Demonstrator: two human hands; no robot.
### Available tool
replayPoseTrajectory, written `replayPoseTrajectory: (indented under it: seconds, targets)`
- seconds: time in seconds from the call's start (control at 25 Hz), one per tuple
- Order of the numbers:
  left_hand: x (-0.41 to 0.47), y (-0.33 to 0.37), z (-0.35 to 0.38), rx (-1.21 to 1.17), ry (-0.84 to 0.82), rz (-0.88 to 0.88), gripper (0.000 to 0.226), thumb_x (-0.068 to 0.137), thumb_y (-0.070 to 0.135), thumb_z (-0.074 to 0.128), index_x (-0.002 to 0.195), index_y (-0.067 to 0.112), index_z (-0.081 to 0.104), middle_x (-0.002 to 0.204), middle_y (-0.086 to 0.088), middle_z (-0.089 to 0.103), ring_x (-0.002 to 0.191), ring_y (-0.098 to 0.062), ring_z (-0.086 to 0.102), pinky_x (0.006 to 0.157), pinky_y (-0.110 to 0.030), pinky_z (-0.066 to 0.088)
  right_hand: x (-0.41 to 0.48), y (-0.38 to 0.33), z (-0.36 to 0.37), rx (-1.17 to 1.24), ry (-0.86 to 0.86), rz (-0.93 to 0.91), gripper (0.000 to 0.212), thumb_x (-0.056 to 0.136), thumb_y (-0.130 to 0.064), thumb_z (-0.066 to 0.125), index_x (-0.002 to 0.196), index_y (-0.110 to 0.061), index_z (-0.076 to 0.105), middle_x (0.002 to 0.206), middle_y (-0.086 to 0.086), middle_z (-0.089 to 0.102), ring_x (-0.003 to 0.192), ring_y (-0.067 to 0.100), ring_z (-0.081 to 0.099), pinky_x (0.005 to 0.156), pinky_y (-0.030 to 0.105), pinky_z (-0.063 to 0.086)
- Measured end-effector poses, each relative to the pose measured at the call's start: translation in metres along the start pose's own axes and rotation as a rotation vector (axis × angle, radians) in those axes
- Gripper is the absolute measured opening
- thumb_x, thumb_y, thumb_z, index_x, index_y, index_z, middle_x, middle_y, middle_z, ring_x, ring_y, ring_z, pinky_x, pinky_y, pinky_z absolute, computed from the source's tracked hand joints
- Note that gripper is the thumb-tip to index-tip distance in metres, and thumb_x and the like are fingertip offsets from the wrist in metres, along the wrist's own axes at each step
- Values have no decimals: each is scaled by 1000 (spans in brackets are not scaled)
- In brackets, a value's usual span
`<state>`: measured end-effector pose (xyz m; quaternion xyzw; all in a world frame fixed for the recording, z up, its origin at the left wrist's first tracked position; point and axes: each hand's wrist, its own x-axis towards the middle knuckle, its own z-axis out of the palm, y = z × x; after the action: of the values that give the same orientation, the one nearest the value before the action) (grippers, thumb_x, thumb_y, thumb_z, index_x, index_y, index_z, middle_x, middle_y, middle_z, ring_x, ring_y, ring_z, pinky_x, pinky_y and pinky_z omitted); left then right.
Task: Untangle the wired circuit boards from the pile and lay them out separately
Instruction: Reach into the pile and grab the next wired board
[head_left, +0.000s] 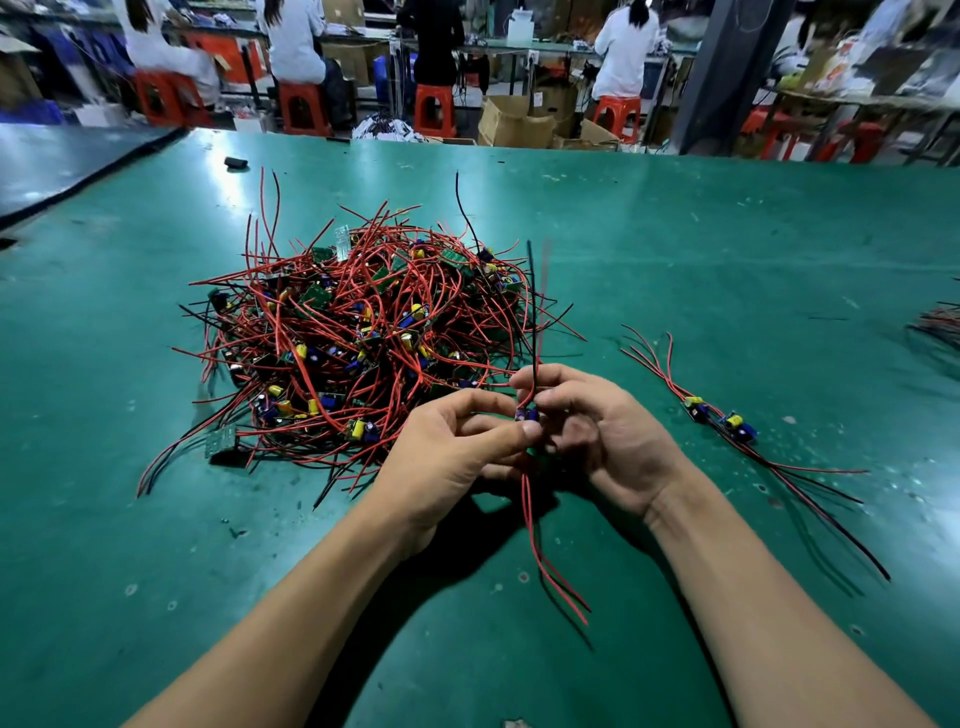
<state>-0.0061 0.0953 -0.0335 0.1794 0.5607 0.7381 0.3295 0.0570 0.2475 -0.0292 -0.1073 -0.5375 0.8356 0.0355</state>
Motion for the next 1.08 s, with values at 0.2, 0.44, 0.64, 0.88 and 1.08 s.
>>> replayPoseTrajectory:
  seconds: [0.2, 0.44, 0.64, 0.88, 1.08]
  targets:
    - [-1, -1, -1, 97, 20, 59, 22, 82, 1, 73, 103, 7, 69, 87, -14, 75, 75, -25, 72, 64, -30, 59, 0, 7, -4, -121, 14, -73, 18, 79, -20, 79, 97, -16, 78, 84, 5, 71, 69, 13, 63, 65, 30, 57]
    - [-1, 3, -1, 38, 11, 29, 9, 90, 3, 65, 97, 4, 70, 82, -12, 73, 70, -24, 72, 61, -28, 59, -1, 10, 0, -163, 125, -92, 27, 74, -31, 88, 93, -14, 77, 92, 14, 69, 86, 27, 56, 80, 49, 53]
    - [-2, 7, 0, 33, 32, -7, 9, 89, -3, 61, 87, 2, 68, 76, -17, 69, 64, -26, 72, 56, -26, 58, 0, 10, 3, -178, 110, -70, 27, 69, -34, 89, 84, -18, 73, 83, 10, 62, 76, 23, 49, 64, 33, 42]
    - [-1, 9, -1, 59, 40, -25, 17, 87, -6, 59, 84, 3, 74, 73, -12, 68, 66, -25, 69, 60, -26, 57, 2, 11, -1, -230, 108, -117, 30, 68, -38, 90, 88, -19, 75, 84, 7, 63, 67, 13, 46, 57, 27, 38]
    - [-2, 6, 3, 97, 70, -48, 18, 90, 0, 60, 86, 5, 77, 79, -20, 72, 65, -23, 69, 58, -26, 58, 2, 15, -3, -233, 76, -94, 22, 78, -30, 84, 95, -20, 76, 92, 8, 68, 81, 24, 56, 68, 32, 49]
